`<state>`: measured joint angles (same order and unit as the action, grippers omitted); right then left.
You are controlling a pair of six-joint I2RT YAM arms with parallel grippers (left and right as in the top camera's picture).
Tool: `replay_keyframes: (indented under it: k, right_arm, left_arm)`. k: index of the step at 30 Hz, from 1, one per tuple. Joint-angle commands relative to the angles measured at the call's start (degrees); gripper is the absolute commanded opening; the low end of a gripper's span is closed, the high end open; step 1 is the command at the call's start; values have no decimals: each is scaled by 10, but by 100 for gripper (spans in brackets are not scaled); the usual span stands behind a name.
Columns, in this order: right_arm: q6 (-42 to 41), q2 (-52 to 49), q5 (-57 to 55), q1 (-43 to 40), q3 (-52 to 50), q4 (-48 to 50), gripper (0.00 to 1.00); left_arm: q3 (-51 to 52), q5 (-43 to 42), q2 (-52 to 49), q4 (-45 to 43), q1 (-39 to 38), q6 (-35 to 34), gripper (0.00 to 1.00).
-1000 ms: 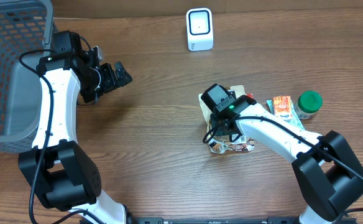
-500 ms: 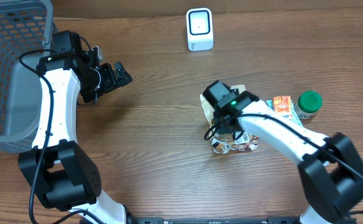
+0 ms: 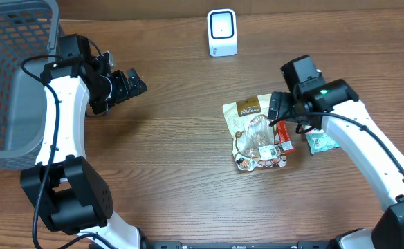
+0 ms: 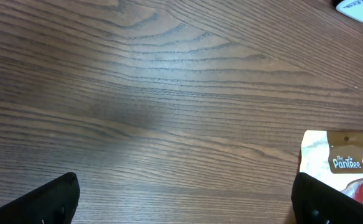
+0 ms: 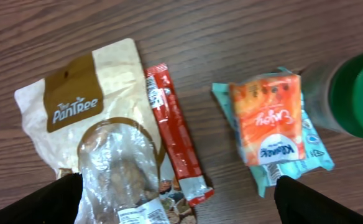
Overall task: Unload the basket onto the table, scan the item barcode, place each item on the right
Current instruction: 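Open the right gripper and lift it off the bread bag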
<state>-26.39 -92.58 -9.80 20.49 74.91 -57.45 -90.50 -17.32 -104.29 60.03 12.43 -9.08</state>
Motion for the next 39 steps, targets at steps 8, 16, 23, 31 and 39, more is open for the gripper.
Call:
replay_keyframes:
  k: [8, 16, 23, 31, 39]
  right_arm:
    - [0, 0, 4, -6, 4, 2, 100]
    - [0, 0, 4, -6, 4, 2, 100]
    - [0, 0, 4, -6, 4, 1, 100]
    - [0, 1, 4, -6, 4, 2, 100]
    - [0, 70, 4, -6, 4, 1, 100]
  left_arm:
    - [-11, -1, -6, -1, -1, -3, 100]
    - [-11, 0, -6, -1, -1, -3, 100]
    - [-11, 0, -6, -1, -1, -3, 100]
    - [-11, 0, -6, -1, -1, -3, 100]
    - [-11, 0, -6, -1, -1, -3, 100]
